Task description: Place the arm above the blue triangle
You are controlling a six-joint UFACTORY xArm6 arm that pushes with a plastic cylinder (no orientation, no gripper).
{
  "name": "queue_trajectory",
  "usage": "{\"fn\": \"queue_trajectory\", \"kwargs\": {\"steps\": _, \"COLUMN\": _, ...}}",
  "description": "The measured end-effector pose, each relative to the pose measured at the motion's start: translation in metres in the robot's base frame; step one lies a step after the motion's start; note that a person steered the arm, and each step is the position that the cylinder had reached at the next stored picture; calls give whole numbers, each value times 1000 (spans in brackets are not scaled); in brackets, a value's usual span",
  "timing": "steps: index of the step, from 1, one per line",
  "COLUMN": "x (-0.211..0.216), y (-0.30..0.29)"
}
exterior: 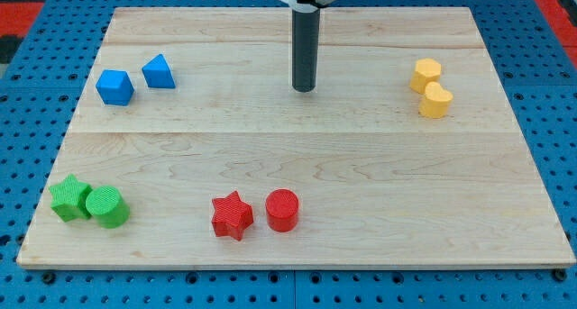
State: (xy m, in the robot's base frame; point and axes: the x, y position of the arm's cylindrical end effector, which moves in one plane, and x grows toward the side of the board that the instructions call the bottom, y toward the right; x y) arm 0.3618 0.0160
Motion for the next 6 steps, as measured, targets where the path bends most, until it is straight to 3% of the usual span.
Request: {"fn": "queue_trajectory", "kwargs": {"steps": 6, "x": 8, "y": -2}}
